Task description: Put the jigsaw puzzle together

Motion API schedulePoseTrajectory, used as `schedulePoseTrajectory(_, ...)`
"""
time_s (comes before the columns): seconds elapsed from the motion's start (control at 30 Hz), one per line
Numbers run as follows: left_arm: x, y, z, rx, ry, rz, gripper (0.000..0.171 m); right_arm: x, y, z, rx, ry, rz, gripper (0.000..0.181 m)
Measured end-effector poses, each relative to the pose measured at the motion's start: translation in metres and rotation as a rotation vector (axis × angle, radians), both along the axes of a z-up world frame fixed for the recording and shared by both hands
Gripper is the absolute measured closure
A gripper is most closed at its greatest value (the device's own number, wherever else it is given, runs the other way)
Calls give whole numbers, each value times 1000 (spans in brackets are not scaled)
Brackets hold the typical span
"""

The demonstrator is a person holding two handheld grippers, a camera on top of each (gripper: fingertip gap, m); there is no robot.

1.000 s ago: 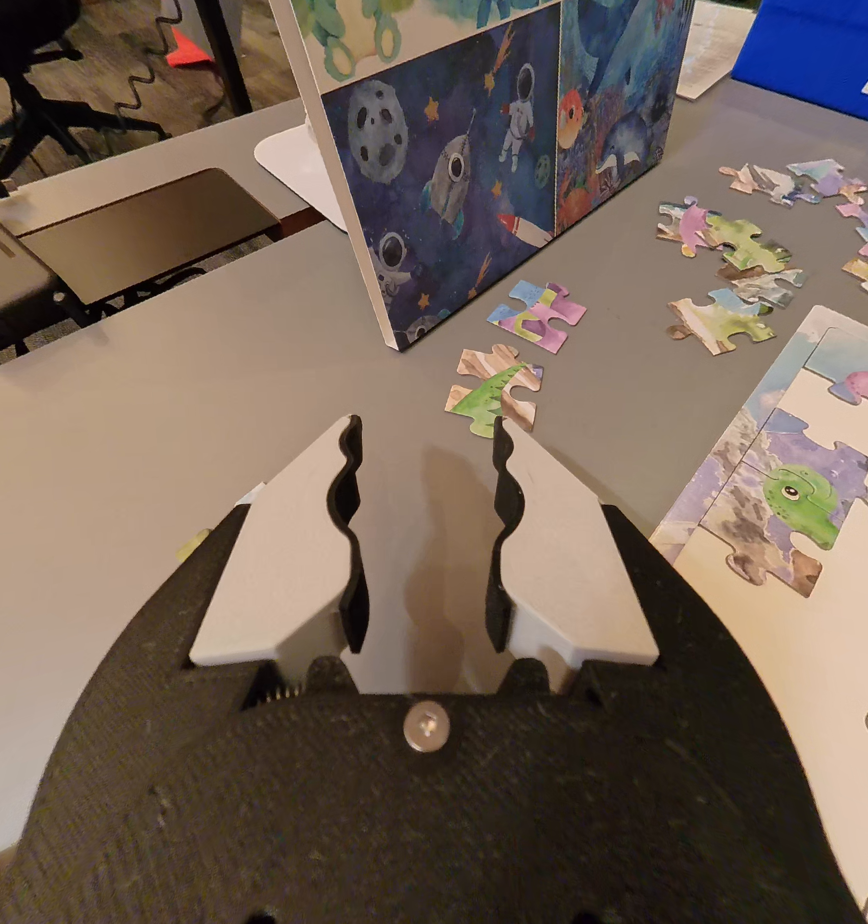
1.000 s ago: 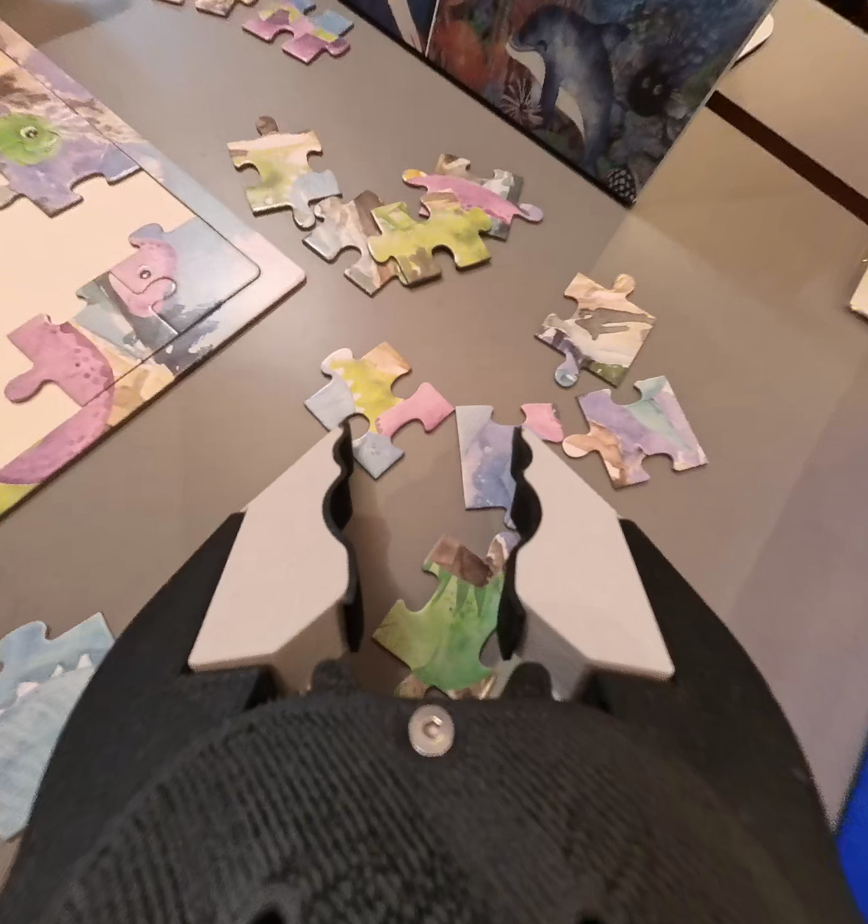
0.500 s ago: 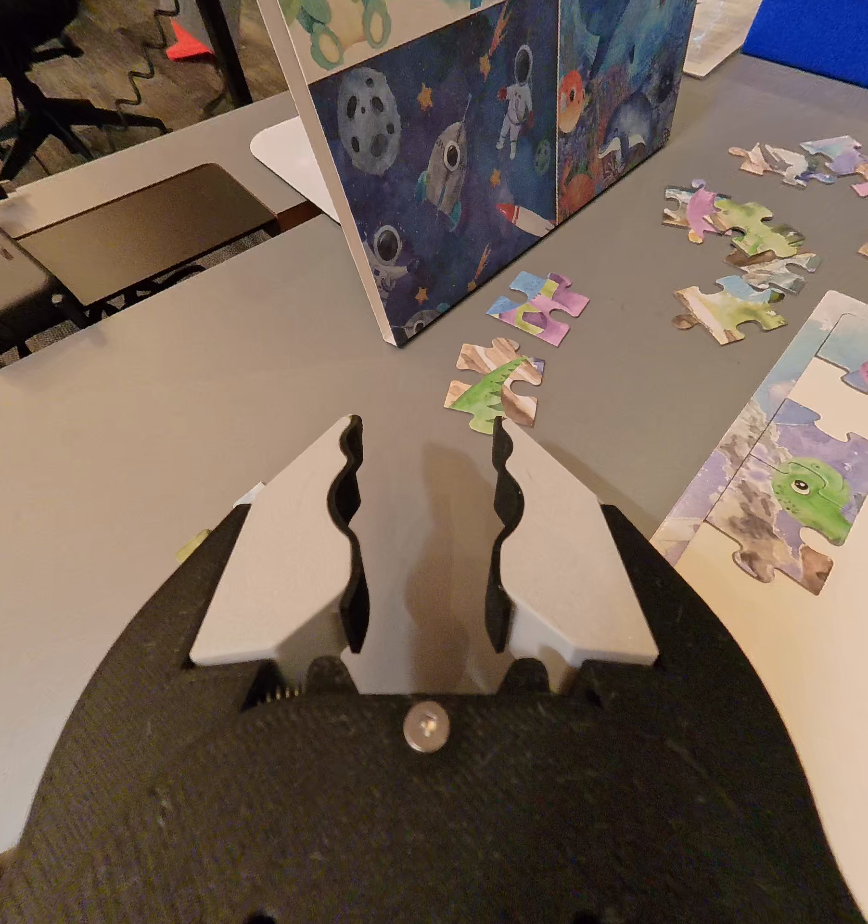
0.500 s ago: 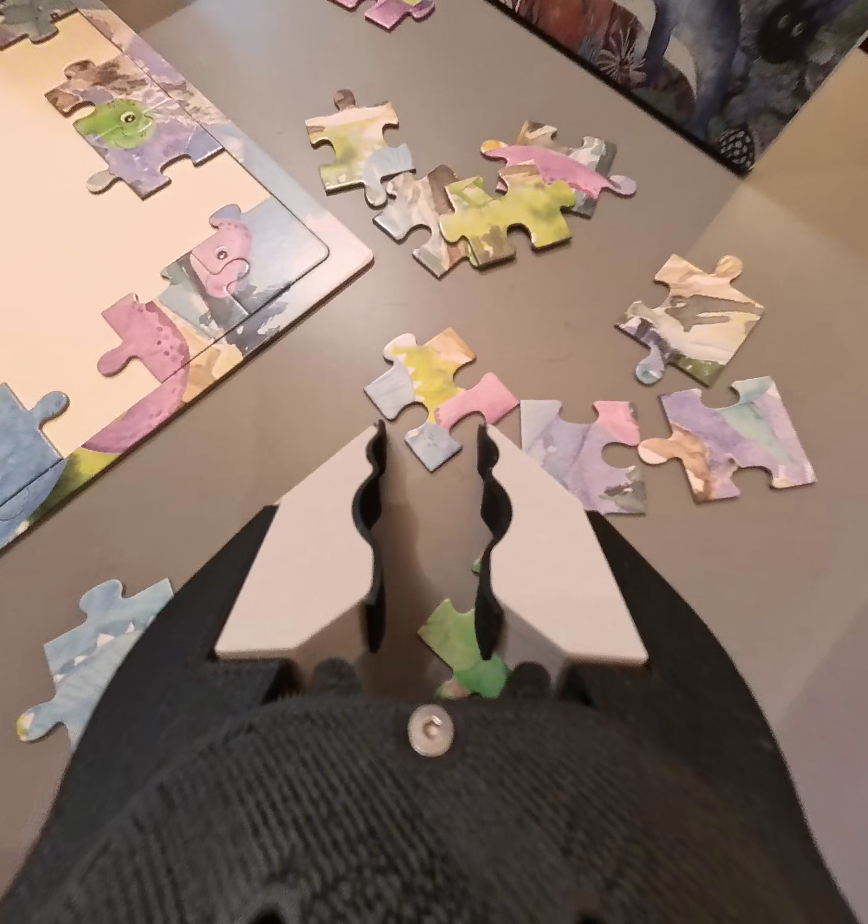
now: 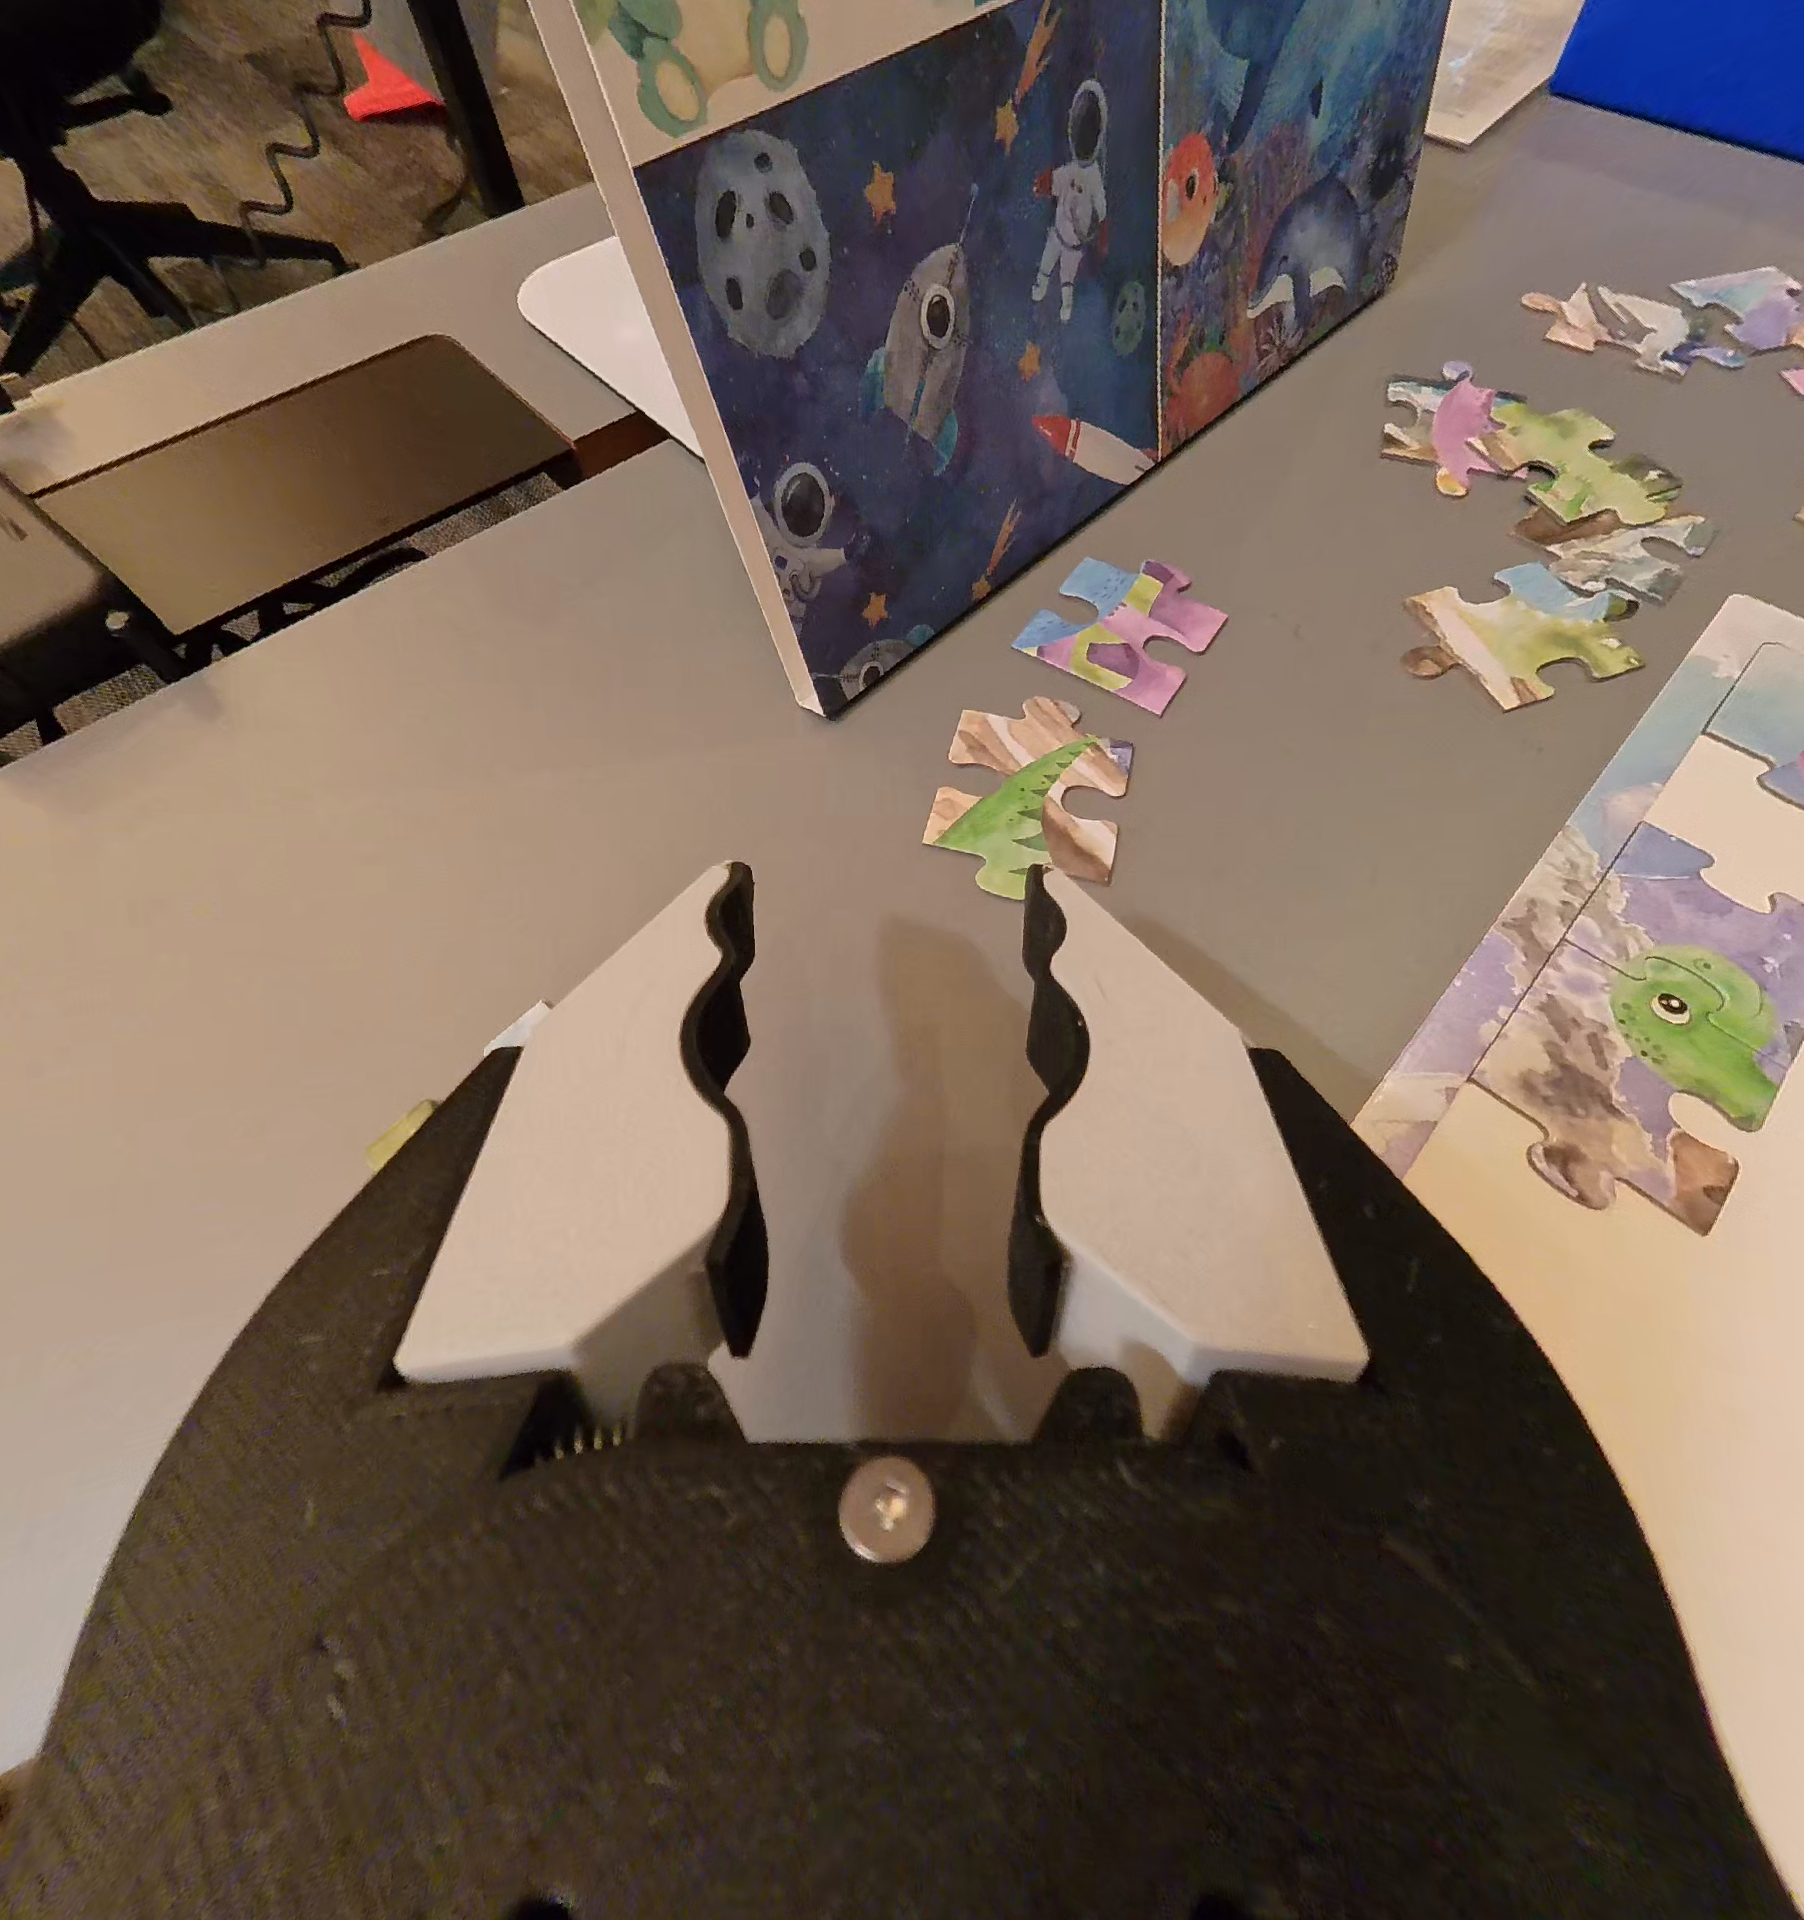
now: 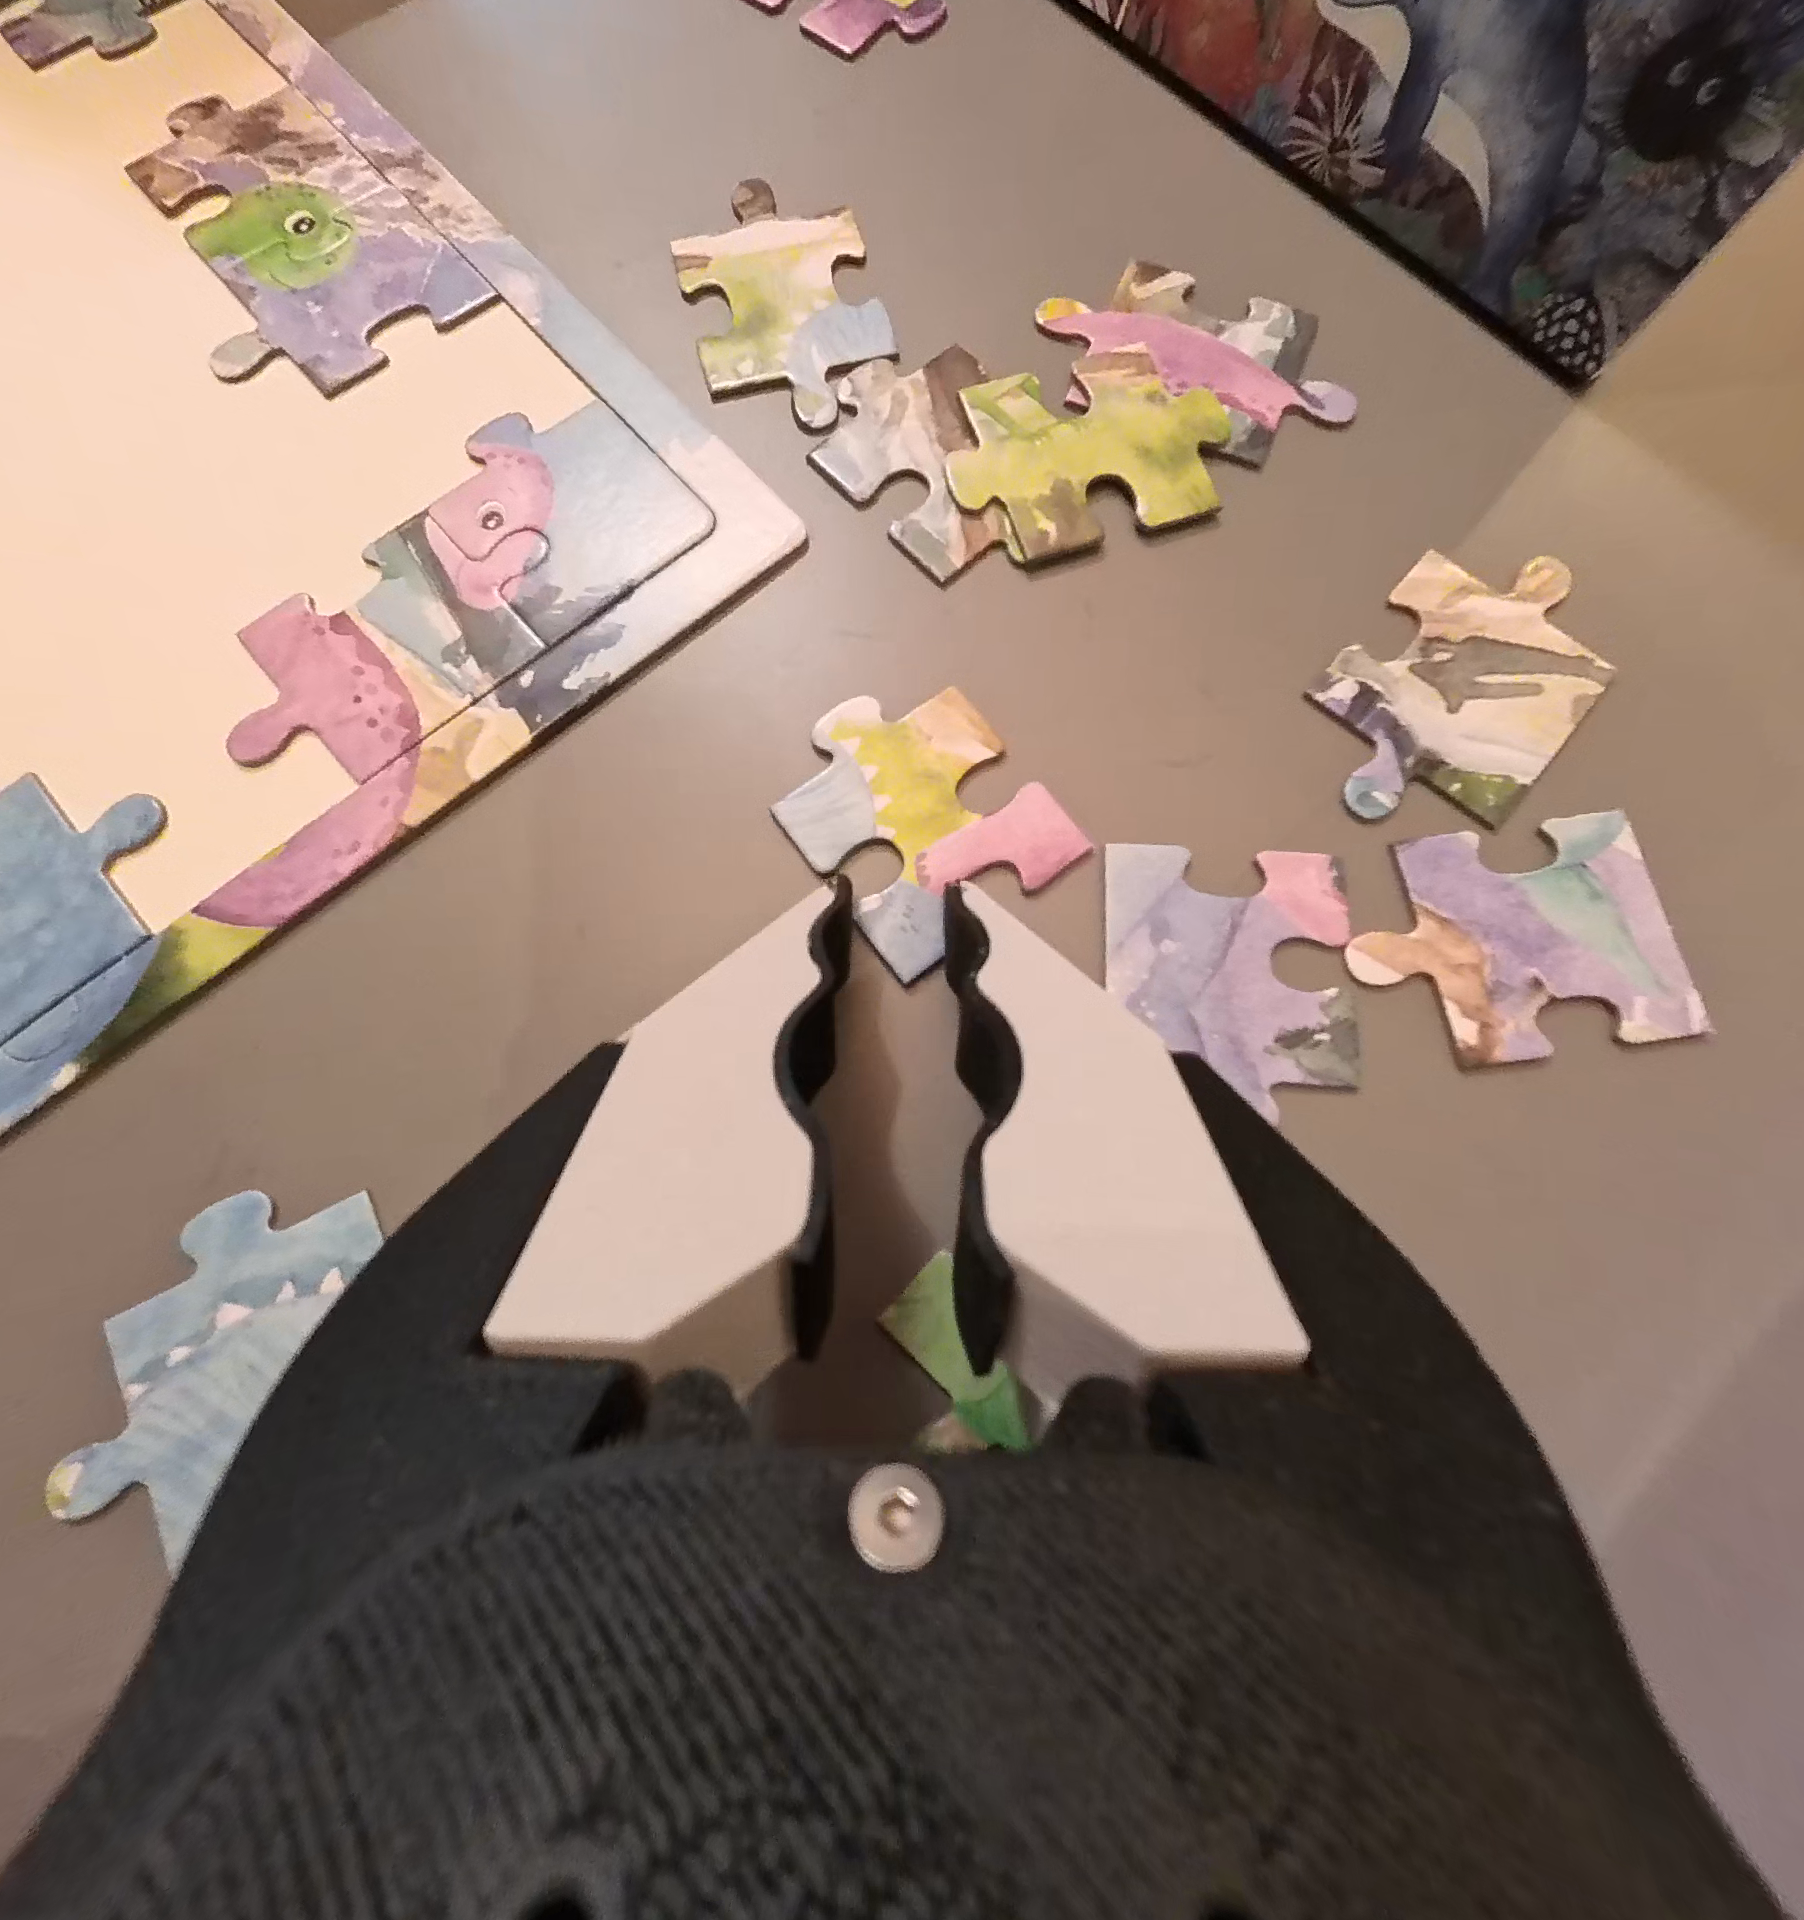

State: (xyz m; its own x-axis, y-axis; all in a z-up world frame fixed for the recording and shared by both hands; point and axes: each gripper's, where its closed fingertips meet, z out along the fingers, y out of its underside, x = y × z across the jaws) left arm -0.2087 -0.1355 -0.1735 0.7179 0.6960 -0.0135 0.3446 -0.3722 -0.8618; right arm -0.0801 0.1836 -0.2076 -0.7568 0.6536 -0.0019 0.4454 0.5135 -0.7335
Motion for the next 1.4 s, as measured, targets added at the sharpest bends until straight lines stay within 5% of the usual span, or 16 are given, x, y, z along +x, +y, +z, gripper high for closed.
schedulePoseTrajectory(0.33,0,0,-1,-9,0,-1,121,1,-8,26,-79,100,35,181)
schedulePoseTrajectory(0.83,0,1,-2,-17,0,-2,121,-6,4,4,12,42,-30,148)
schedulePoseTrajectory(1.4,0,1,-3,-28,-1,-2,121,-7,7,0,21,28,-48,145)
